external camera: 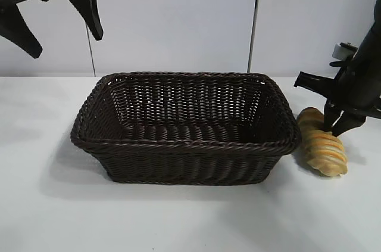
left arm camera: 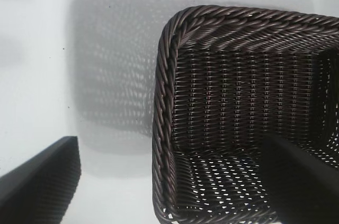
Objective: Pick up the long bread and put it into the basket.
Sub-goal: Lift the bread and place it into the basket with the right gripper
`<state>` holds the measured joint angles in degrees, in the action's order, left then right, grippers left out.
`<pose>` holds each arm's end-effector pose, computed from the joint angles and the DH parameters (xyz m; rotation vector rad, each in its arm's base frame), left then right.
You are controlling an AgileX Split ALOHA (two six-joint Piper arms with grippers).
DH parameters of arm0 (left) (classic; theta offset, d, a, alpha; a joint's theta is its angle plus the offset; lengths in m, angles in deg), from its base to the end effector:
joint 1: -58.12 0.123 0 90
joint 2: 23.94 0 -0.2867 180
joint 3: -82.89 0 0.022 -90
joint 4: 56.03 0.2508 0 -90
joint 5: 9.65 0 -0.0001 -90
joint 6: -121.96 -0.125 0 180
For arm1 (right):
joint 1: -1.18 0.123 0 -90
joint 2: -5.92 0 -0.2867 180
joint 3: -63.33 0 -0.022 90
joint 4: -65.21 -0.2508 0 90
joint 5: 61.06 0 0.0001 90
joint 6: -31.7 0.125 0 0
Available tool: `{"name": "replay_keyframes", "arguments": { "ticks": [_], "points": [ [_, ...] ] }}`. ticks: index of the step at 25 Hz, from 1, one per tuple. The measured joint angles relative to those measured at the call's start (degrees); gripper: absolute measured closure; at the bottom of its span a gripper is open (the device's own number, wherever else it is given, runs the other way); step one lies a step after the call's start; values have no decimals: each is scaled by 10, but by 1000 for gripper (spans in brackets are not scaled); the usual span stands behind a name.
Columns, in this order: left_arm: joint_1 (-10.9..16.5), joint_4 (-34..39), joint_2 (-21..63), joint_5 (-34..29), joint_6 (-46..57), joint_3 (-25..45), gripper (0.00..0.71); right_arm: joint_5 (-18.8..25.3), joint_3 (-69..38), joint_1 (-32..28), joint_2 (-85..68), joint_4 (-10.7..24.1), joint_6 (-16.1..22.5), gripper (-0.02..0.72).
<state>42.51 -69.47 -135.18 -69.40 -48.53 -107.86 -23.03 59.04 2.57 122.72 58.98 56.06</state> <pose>0.3758 -0.1311 0.2514 0.0328 2.8250 -0.4158 0.3998 0.0181 0.1518 0.6568 2.7179 0.2276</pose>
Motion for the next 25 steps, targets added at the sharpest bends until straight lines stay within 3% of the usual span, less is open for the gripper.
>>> {"name": "replay_keyframes", "arguments": {
  "ticks": [6, 10, 18, 22, 25],
  "points": [
    [0, 0, 0, 0, 0, 0, 49, 69, 67, 0, -16, 5, -6, 661],
    [0, 0, 0, 0, 0, 0, 49, 115, 113, 0, -16, -6, -41, 661],
    [0, 0, 0, 1, 0, 0, 49, 208, 226, 0, -16, -94, -220, 661],
    [0, 0, 0, 1, 0, 0, 49, 223, 249, 1, -16, -149, -310, 661],
    [0, 0, 0, 1, 0, 0, 49, 222, 251, 21, -16, -168, -394, 661]
  ]
}}
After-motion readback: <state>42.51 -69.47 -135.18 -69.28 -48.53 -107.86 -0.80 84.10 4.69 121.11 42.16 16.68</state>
